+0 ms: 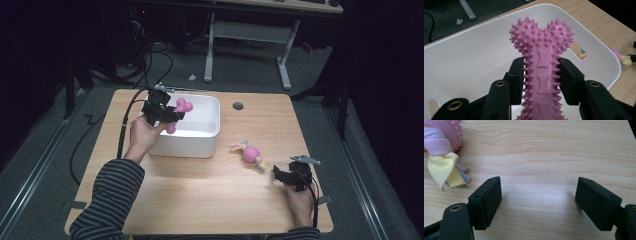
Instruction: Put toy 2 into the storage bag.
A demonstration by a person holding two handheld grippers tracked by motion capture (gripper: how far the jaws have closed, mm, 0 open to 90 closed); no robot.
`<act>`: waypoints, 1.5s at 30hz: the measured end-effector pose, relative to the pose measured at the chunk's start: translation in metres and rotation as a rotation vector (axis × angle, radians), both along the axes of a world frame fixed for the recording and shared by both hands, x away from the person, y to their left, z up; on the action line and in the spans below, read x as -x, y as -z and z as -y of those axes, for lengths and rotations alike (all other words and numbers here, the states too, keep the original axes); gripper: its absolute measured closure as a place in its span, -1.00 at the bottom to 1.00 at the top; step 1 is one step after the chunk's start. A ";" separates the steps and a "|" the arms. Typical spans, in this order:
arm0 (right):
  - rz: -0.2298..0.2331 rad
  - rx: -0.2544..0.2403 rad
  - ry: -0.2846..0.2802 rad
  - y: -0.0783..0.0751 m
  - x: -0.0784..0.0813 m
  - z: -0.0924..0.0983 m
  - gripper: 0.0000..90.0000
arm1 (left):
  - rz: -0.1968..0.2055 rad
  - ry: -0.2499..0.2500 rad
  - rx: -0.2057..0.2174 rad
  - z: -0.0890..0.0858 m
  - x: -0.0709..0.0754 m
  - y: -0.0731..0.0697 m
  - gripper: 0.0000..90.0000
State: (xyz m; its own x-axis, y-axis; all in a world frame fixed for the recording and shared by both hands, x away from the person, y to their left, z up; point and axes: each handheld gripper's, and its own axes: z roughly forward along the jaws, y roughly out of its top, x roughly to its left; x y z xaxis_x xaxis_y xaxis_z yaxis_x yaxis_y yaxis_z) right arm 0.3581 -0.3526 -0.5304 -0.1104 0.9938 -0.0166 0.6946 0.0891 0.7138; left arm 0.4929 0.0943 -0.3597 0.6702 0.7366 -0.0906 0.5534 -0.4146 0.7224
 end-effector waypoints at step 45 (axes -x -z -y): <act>0.002 0.002 -0.005 0.000 0.000 0.000 -0.52 | -0.080 -0.016 -0.167 0.029 -0.014 0.036 0.28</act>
State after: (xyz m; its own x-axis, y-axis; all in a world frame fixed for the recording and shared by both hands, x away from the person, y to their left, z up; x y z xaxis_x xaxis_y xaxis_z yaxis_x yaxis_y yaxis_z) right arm 0.3582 -0.3523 -0.5305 -0.1158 0.9931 -0.0190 0.6925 0.0944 0.7152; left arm 0.5073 0.0650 -0.3956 0.6538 0.7564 -0.0190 0.6139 -0.5157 0.5976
